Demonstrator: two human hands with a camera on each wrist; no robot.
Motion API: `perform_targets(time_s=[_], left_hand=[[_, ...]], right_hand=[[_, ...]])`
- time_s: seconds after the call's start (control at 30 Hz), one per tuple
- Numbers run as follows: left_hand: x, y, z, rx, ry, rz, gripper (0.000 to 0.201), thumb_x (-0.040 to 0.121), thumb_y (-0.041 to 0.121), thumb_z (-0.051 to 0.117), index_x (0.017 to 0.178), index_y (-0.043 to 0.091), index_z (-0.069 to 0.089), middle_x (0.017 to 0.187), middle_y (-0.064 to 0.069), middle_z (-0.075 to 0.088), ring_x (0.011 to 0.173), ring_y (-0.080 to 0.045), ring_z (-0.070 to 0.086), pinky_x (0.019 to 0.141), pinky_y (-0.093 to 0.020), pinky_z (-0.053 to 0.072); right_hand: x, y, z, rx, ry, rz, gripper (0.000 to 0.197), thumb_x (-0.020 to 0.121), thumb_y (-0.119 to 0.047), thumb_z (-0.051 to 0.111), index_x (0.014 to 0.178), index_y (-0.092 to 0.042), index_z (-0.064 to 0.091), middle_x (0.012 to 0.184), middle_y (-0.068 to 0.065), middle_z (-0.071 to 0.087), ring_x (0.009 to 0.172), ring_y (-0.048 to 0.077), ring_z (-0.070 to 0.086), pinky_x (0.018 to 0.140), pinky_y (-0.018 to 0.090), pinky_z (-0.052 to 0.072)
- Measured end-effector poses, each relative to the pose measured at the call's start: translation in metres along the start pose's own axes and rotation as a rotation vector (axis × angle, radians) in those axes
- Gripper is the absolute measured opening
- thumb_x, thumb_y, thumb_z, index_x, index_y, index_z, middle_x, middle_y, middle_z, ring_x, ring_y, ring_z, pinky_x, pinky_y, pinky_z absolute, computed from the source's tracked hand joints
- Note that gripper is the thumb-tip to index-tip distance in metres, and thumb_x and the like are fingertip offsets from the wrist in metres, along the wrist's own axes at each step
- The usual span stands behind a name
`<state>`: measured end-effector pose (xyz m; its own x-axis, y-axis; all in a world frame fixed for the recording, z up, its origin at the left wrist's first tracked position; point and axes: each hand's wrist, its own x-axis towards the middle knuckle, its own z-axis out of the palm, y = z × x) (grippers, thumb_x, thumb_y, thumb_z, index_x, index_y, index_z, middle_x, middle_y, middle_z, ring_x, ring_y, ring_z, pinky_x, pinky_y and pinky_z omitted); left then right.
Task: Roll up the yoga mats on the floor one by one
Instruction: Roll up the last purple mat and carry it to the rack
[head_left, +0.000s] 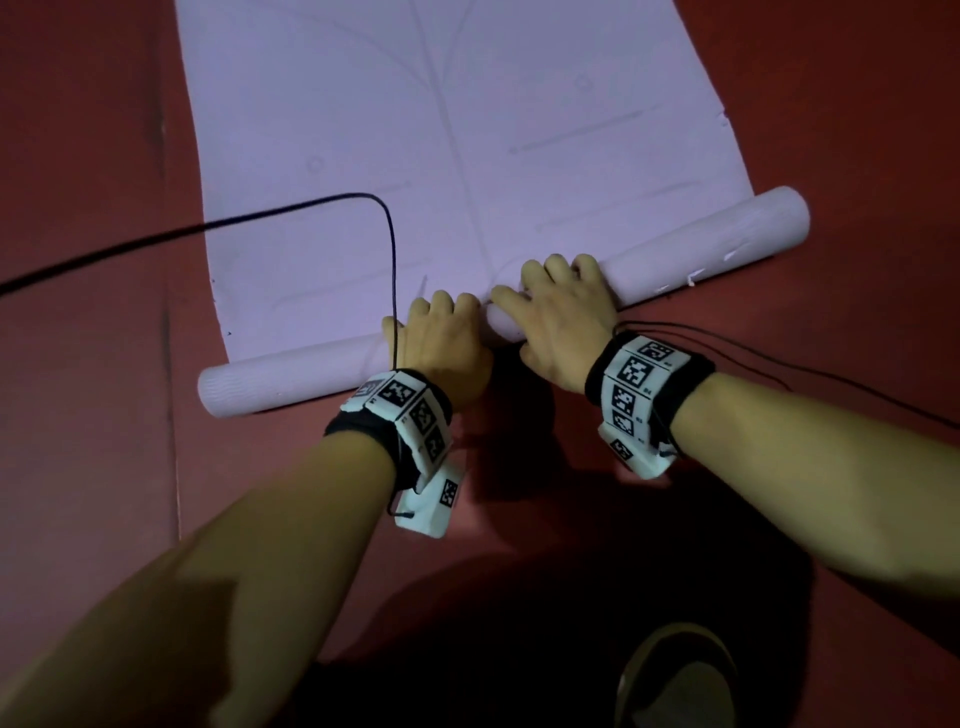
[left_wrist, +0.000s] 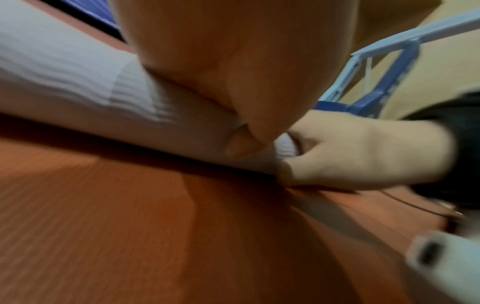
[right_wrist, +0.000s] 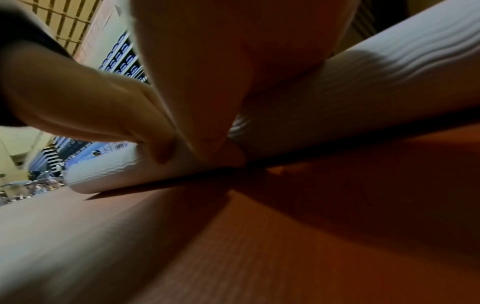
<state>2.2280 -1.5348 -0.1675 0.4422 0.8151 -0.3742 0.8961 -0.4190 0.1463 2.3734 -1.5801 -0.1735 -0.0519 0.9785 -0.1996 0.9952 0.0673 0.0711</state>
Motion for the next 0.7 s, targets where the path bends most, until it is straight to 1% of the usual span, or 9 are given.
perform_targets(time_s=[0.07,0.2,0.23,0.3,0.4,0.47,0.53,0.6,0.7], left_hand=[[-0.003,0.004,0.001,0.0,0.009,-0.023,0.036,0.085,0.023,0.052,0.121,0.016,0.048,0.119,-0.008,0.051,0.115,-0.033,0.044,0.1,-0.052,0.031],[-0.014,0.01,0.014,0.063,0.146,-0.014,0.048,0.081,0.022,0.05,0.129,0.016,0.046,0.123,-0.008,0.049,0.118,-0.033,0.043,0.108,-0.055,0.027],[-0.014,0.01,0.017,0.074,0.163,-0.004,0.049,0.082,0.022,0.049,0.13,0.015,0.045,0.123,-0.008,0.05,0.117,-0.032,0.044,0.108,-0.056,0.027],[-0.01,0.007,0.017,0.07,0.171,0.007,0.046,0.083,0.024,0.049,0.128,0.015,0.046,0.121,-0.007,0.051,0.113,-0.032,0.046,0.104,-0.054,0.03],[0.001,0.001,0.011,0.023,0.126,0.006,0.043,0.084,0.03,0.057,0.123,0.017,0.048,0.119,-0.007,0.051,0.113,-0.033,0.045,0.099,-0.051,0.031],[0.007,-0.001,0.006,0.01,0.089,0.015,0.043,0.082,0.027,0.061,0.122,0.017,0.049,0.119,-0.007,0.051,0.114,-0.033,0.045,0.099,-0.049,0.031],[0.012,-0.002,0.0,0.027,0.059,0.018,0.041,0.083,0.024,0.06,0.122,0.016,0.049,0.12,-0.008,0.052,0.115,-0.033,0.045,0.098,-0.049,0.032],[0.017,-0.002,-0.004,0.035,0.026,0.013,0.04,0.084,0.025,0.059,0.121,0.016,0.049,0.122,-0.008,0.053,0.116,-0.033,0.046,0.098,-0.048,0.033],[0.022,-0.001,-0.01,0.02,-0.01,-0.006,0.036,0.086,0.026,0.057,0.12,0.015,0.05,0.122,-0.008,0.054,0.117,-0.033,0.048,0.099,-0.049,0.034]], right_hand=[[0.005,0.002,-0.004,0.01,-0.048,-0.01,0.053,0.075,-0.034,0.061,0.126,-0.029,0.05,0.114,0.006,0.055,0.104,0.03,0.05,0.087,0.046,0.035],[0.014,0.009,-0.007,0.039,-0.099,-0.037,0.053,0.078,-0.036,0.058,0.128,-0.026,0.048,0.115,0.006,0.056,0.106,0.03,0.052,0.088,0.045,0.035],[0.016,0.01,-0.008,0.04,-0.107,-0.046,0.052,0.078,-0.036,0.058,0.128,-0.027,0.048,0.115,0.006,0.057,0.105,0.03,0.052,0.087,0.044,0.035],[0.021,0.012,-0.01,0.046,-0.123,-0.055,0.049,0.08,-0.035,0.057,0.127,-0.026,0.048,0.114,0.006,0.057,0.104,0.029,0.053,0.085,0.043,0.035],[0.024,0.013,-0.013,0.049,-0.124,-0.063,0.05,0.079,-0.035,0.058,0.127,-0.025,0.047,0.114,0.005,0.056,0.104,0.028,0.052,0.083,0.041,0.033],[0.021,0.012,-0.011,0.023,-0.066,-0.055,0.054,0.073,-0.035,0.061,0.125,-0.025,0.049,0.113,0.005,0.055,0.103,0.029,0.051,0.083,0.042,0.033],[0.015,0.01,-0.005,-0.017,-0.003,-0.022,0.057,0.066,-0.03,0.065,0.121,-0.027,0.052,0.111,0.006,0.055,0.101,0.03,0.051,0.086,0.045,0.035],[0.012,0.007,-0.001,-0.023,0.018,0.019,0.059,0.062,-0.024,0.067,0.119,-0.028,0.054,0.109,0.006,0.055,0.099,0.031,0.052,0.089,0.047,0.036],[0.02,0.009,-0.009,0.012,-0.005,0.02,0.05,0.066,-0.025,0.065,0.115,-0.026,0.056,0.107,0.008,0.058,0.099,0.033,0.053,0.086,0.046,0.037]])
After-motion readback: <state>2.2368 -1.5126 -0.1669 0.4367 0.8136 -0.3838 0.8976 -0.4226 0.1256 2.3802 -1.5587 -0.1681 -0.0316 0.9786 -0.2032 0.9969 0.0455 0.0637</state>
